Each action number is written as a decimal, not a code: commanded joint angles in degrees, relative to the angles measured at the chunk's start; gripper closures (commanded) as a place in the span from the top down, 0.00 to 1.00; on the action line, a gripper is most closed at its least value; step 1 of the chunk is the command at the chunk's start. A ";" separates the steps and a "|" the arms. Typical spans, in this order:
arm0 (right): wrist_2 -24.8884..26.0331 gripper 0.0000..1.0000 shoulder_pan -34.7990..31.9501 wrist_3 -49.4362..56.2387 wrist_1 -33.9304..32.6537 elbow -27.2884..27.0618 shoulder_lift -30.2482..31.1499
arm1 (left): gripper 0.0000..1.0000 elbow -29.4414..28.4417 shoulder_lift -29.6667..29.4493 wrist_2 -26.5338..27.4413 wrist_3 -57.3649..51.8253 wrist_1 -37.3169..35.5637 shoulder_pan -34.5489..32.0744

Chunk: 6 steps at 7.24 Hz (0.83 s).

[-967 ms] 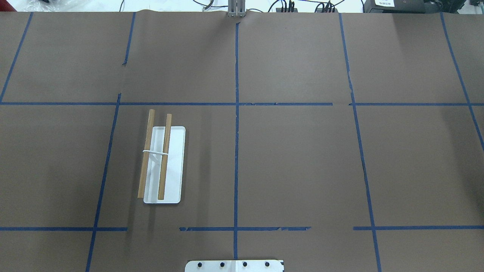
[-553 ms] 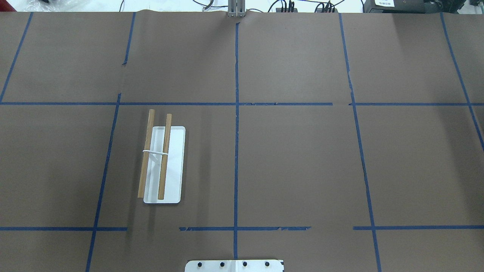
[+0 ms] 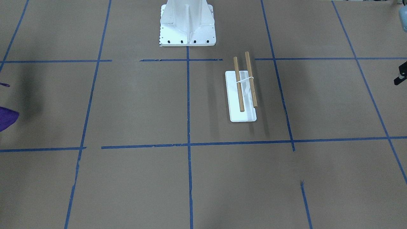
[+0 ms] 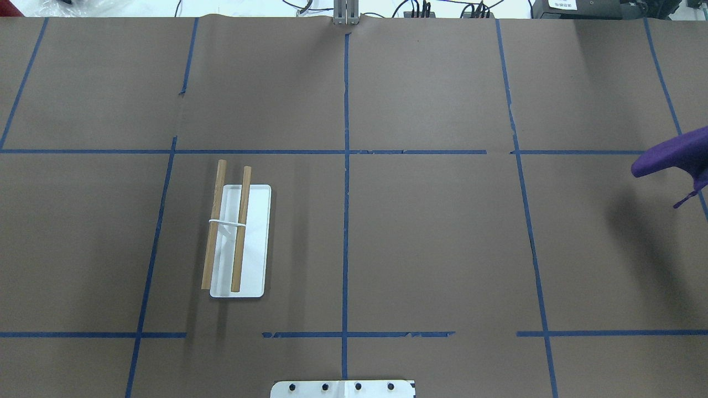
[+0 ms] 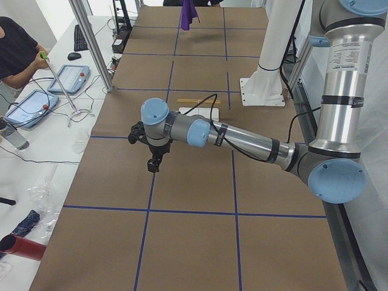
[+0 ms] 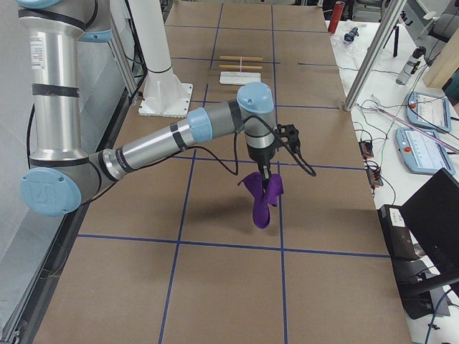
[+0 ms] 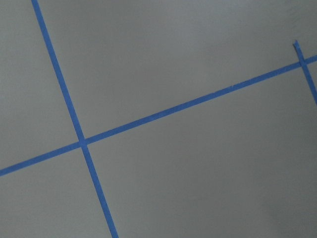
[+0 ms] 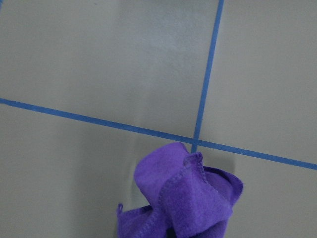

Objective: Hang towel on rack

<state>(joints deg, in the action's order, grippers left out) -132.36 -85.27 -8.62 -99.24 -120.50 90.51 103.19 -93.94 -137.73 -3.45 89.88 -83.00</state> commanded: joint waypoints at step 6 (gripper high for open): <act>-0.46 0.00 26.71 -58.23 -1.31 -7.38 -28.78 | 1.00 8.41 -13.53 -6.22 39.41 0.12 6.95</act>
<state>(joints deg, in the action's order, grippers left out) -135.20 -63.04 -61.09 -100.55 -127.82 66.10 110.15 -105.14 -141.82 26.09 89.76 -78.80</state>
